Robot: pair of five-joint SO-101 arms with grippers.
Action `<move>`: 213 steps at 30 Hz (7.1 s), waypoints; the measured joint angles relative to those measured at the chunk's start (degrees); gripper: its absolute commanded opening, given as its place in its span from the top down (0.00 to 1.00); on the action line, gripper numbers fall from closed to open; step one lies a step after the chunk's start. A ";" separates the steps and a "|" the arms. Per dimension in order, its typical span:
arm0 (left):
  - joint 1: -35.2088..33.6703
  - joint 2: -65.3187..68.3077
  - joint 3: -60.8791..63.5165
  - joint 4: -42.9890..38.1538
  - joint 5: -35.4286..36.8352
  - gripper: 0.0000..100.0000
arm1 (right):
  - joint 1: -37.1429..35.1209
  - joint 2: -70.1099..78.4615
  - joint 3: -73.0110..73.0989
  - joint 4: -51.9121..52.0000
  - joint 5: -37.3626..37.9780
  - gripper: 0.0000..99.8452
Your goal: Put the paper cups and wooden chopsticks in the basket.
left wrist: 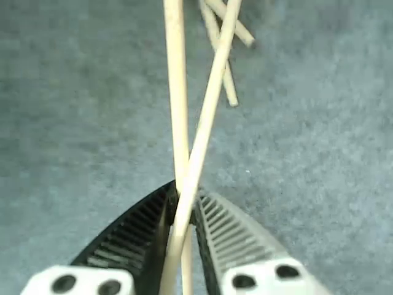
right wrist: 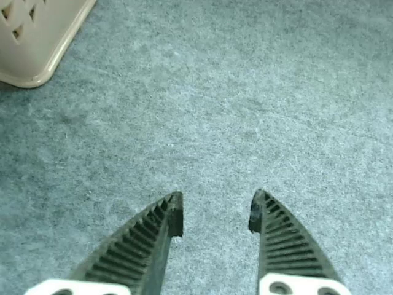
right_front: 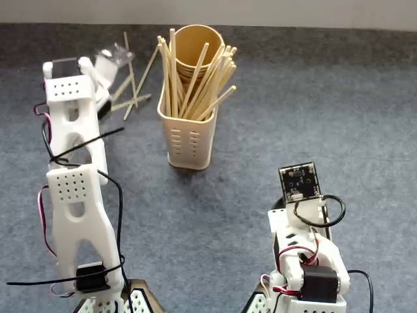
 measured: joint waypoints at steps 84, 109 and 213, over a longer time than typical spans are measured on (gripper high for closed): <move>32.79 -24.53 -13.71 -5.54 34.20 0.87 | 0.00 0.00 0.00 0.00 0.00 0.81; 24.70 -24.53 7.74 0.44 23.47 0.93 | 0.00 0.00 0.00 0.00 0.00 0.81; 8.88 -120.00 117.89 -48.70 16.70 0.78 | 0.00 0.00 0.00 0.00 0.00 0.81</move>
